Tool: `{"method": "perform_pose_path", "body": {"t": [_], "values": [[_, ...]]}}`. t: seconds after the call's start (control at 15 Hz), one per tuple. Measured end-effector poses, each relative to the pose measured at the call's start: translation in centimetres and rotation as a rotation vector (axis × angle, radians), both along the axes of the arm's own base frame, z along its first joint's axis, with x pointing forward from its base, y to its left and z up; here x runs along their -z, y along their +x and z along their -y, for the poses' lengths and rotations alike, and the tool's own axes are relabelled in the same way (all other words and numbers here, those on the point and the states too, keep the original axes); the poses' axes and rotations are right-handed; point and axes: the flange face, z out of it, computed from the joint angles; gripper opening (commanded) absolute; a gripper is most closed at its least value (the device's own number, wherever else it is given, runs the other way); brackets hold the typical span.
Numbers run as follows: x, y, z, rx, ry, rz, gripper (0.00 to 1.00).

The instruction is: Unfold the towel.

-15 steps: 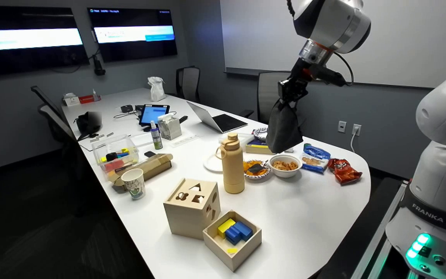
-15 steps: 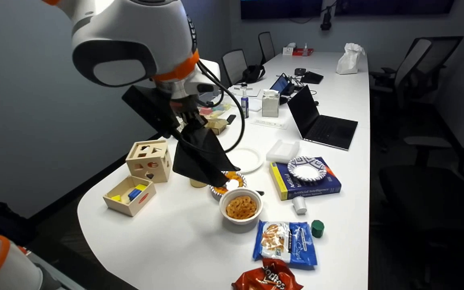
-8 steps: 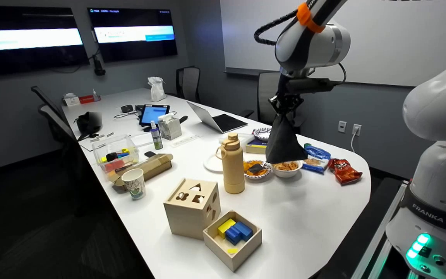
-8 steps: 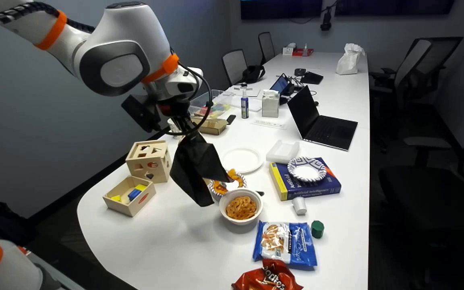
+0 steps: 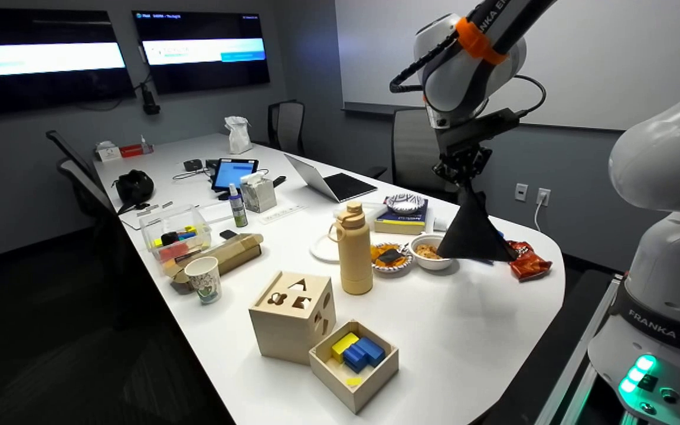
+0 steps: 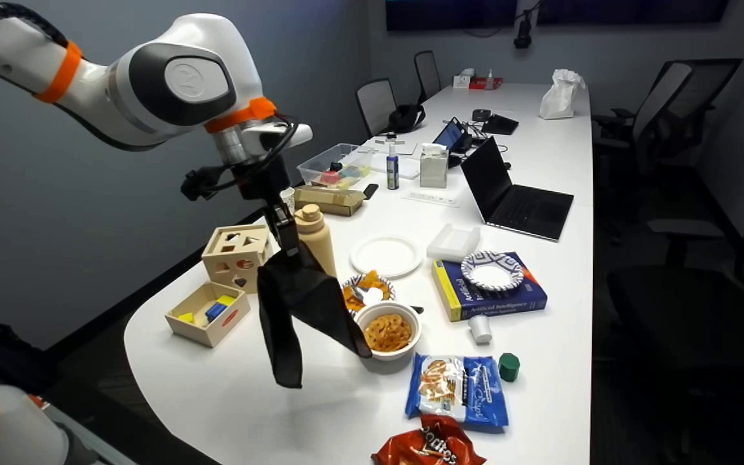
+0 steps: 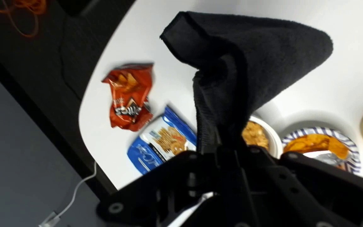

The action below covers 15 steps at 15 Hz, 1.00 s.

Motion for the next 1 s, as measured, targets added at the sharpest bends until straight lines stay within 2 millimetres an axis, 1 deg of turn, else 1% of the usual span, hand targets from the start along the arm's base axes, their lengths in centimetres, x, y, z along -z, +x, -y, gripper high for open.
{"method": "perform_pose_path", "body": {"t": [0.13, 0.27, 0.47, 0.73, 0.87, 1.0], "values": [[-0.2, -0.5, -0.2, 0.016, 0.015, -0.109, 0.01], [-0.8, -0.4, -0.7, -0.026, 0.082, -0.162, 0.01], [-1.0, 0.3, 0.0, -0.095, 0.214, -0.175, 0.01], [-1.3, 0.8, 0.8, -0.185, 0.404, -0.149, 0.01], [-1.2, 0.6, 0.9, -0.224, 0.494, -0.168, 0.01], [-0.7, 0.6, 0.5, -0.252, 0.558, -0.214, 0.01]]}}
